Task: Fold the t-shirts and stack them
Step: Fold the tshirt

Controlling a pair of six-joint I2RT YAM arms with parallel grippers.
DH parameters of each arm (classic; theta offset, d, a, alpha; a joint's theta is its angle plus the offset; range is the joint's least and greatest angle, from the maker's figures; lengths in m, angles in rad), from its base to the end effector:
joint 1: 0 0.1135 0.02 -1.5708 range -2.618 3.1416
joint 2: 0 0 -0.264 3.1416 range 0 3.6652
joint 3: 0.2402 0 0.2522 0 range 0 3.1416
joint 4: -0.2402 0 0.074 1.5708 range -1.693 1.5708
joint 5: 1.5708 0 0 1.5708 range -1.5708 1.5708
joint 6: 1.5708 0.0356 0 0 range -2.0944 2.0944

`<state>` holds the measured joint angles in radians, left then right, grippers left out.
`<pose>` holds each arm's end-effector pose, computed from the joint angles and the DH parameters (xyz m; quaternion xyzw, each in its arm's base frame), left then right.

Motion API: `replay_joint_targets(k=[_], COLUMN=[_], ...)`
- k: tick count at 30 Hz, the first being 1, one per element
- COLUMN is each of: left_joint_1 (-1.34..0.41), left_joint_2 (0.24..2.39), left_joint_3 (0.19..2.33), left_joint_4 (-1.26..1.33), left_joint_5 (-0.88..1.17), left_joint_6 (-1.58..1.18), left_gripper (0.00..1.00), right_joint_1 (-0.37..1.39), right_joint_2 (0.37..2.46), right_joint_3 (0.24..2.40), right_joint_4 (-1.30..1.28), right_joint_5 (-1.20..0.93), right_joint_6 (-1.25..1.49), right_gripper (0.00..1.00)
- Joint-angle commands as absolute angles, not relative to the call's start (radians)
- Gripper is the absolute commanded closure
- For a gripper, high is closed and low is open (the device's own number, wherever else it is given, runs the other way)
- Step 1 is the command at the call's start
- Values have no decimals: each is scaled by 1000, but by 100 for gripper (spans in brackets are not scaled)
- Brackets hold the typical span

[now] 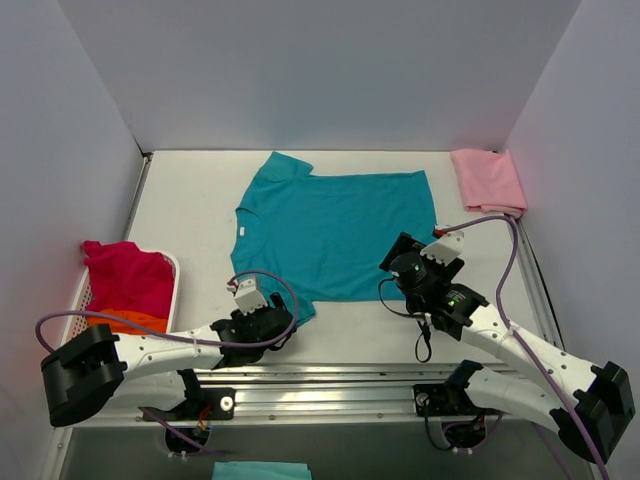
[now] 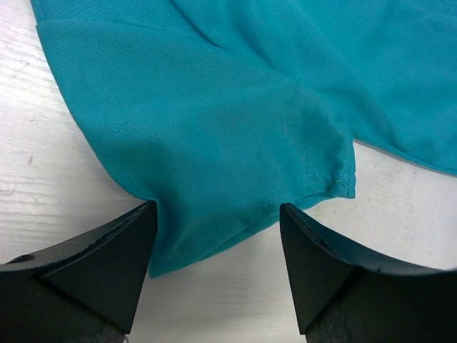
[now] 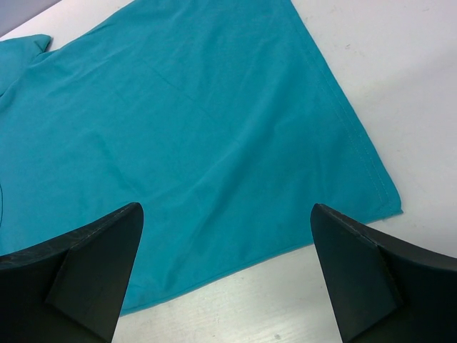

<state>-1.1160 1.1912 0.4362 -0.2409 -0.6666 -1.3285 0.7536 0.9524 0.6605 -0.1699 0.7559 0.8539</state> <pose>0.1064 -0.1674 0.1489 -0.1883 0.8913 -0.1446 0.3864 0.1686 0.1247 0.2711 0.2337 0.7794 0.1346 0.5655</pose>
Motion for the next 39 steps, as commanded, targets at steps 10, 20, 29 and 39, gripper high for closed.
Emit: replay_joint_targets(k=[10, 20, 29, 39], left_joint_1=[-1114, -1023, -668, -555], left_joint_2=[1262, 1165, 968, 1051], left_joint_3=[387, 388, 374, 371], left_joint_4=[-262, -275, -224, -120], left_joint_5=[-508, -558, -464, -377], left_joint_6=[-1391, -1284, -1037, -979], left_gripper=[84, 98, 98, 98], right_joint_1=[756, 646, 445, 428], right_joint_2=[962, 973, 937, 1017], right_joint_3=[695, 631, 499, 414], right_joint_4=[-213, -111, -103, -172], right_joint_5=[830, 623, 339, 304], right_joint_6=[888, 833, 866, 1061], right_gripper=[0, 0, 0, 0])
